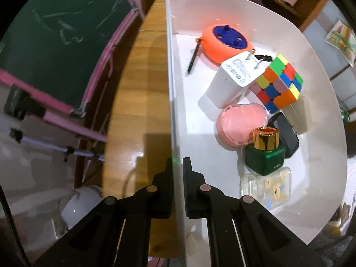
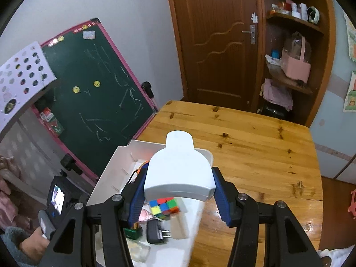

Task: Organize rigid objects
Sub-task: 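Carry the white foam piece into the white tray and open the right gripper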

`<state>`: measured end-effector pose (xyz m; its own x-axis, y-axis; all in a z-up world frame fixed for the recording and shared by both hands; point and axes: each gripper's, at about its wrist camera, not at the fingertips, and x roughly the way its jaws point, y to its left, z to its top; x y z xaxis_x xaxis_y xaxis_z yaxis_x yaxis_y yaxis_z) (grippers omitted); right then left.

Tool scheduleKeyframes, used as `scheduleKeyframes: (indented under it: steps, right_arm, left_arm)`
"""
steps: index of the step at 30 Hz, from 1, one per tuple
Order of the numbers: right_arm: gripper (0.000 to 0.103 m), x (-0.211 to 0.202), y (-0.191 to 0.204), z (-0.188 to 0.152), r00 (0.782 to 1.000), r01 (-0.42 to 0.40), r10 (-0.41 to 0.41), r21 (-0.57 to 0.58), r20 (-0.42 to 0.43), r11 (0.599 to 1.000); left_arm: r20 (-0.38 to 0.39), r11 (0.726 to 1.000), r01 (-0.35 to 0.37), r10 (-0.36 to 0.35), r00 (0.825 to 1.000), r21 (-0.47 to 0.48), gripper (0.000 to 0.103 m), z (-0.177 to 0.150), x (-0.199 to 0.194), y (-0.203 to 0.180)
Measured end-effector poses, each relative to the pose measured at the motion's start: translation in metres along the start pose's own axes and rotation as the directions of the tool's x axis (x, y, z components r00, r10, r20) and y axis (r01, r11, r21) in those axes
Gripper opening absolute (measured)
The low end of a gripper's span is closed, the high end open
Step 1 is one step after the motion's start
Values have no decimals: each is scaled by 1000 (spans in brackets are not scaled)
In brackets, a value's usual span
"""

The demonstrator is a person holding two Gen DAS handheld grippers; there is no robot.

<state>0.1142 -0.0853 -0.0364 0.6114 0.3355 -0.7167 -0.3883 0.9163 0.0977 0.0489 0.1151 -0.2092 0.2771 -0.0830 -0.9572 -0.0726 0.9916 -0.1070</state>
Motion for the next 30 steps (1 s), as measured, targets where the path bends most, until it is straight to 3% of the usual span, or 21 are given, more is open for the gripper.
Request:
scheduleKeyframes:
  steps: [8,20,24,30]
  right_arm:
    - [56,53,-9,1,991,109,-109,-10,-73,994]
    - [56,127,-13,-9,969,143,-146,-30,-197,989]
    - [56,149,-16,-16,951,142,-144,-28,-272,989]
    - [60,151,-19,-23,946,144,-140,-8,-292,989]
  left_arm:
    - [24,999,27,-28,999,34,7,17,4,-16]
    - [38,999,53,-53,998,1,7,17,6,-11]
    - [39,999,54,-54,998,-5,7,19,7,-9]
    - [39,998,56,-56,998,-9,7,20,8,-8]
